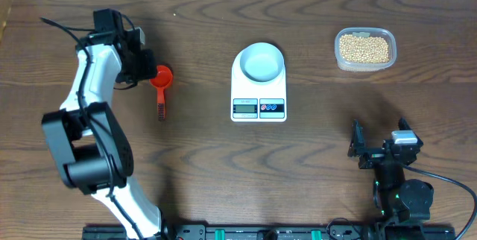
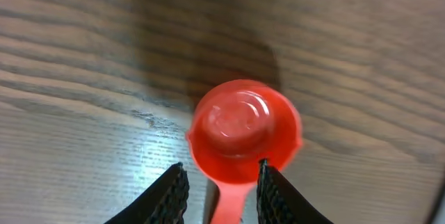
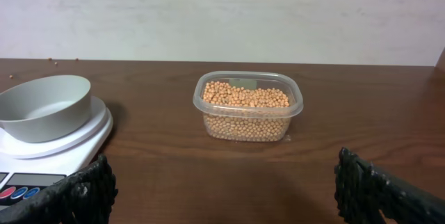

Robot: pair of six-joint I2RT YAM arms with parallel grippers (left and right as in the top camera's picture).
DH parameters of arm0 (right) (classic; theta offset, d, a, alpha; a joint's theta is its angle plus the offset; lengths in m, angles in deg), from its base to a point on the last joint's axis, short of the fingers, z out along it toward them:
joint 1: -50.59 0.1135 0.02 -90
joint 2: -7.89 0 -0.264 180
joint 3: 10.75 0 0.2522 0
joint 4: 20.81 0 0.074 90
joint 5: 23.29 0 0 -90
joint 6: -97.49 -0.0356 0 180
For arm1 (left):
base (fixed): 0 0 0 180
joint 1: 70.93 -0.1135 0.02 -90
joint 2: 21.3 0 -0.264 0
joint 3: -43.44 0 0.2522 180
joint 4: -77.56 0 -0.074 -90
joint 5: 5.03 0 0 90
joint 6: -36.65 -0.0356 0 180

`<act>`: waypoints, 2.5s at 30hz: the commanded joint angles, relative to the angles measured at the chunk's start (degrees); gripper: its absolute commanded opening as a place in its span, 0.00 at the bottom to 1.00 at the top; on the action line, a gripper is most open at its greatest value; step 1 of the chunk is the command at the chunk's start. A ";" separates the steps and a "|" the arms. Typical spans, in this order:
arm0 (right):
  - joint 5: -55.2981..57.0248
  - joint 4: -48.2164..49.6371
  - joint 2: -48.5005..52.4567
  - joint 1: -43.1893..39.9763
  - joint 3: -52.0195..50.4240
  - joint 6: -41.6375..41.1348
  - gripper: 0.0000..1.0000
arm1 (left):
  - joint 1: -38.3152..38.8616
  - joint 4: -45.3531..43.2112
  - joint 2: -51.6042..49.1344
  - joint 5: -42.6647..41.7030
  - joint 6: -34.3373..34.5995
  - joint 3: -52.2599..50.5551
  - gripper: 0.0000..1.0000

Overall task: Scoop item into bowl and weigh 50g on scale
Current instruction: 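Move left gripper down to the red scoop and grasp its rim, then lift the red scoop with left gripper toward the scale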

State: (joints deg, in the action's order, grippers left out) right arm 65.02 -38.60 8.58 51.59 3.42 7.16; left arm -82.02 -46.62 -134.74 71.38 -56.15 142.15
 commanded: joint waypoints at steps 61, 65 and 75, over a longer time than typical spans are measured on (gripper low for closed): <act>0.04 -0.24 -0.37 0.22 -0.09 0.63 0.99 | -0.17 -10.91 14.51 -10.01 43.74 -1.55 0.07; 0.04 -0.24 -0.37 0.22 -0.09 0.63 0.99 | 0.20 -10.82 20.24 -10.82 57.13 -1.55 0.07; -4.39 2.73 -0.37 0.22 -0.09 -6.47 0.99 | 5.05 -10.71 25.92 -19.06 81.11 -1.55 0.07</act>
State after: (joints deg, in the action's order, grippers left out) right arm 64.27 -37.33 8.58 51.59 3.42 6.00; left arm -78.66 -57.39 -109.96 56.32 14.42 139.99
